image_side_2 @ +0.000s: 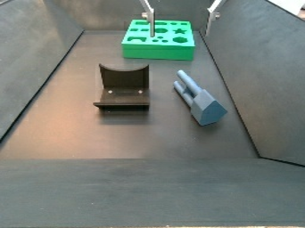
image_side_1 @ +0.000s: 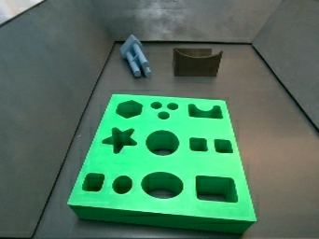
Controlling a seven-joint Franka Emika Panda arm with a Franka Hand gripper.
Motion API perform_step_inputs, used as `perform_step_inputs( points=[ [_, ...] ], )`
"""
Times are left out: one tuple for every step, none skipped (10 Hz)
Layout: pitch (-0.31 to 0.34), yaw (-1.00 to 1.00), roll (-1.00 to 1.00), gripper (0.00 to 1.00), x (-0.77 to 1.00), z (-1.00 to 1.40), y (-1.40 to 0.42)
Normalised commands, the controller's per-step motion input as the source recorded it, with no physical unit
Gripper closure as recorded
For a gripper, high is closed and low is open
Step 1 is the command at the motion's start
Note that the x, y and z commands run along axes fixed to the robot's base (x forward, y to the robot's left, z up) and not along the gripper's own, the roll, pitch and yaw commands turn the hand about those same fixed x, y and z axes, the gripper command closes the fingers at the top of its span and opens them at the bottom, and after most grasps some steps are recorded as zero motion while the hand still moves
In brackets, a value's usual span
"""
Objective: Pick up the 3 prong object. Move up. Rotate the 3 prong object. Place the 3 prong object on the fixture. Regrasp the 3 prong object. Move to above the board. Insert the 3 prong object.
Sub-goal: Pick up the 3 prong object.
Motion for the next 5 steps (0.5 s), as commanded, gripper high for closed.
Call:
perform_step_inputs(
  points=[
    [-0.024,0.00,0.00,0.00,0.00,-0.07,0.00],
    [-0.090,0.14,0.00,0.00,-0.09,-0.29,-0.17],
    [-0.129,0.28,0.00,0.00,-0.20,-0.40,-0.28],
    [-0.163,0.33,0.02,0.00,-0.27,-0.53,-0.39],
    [-0.169,0.41,0.05,0.00,-0.33,-0.65,-0.42]
  ],
)
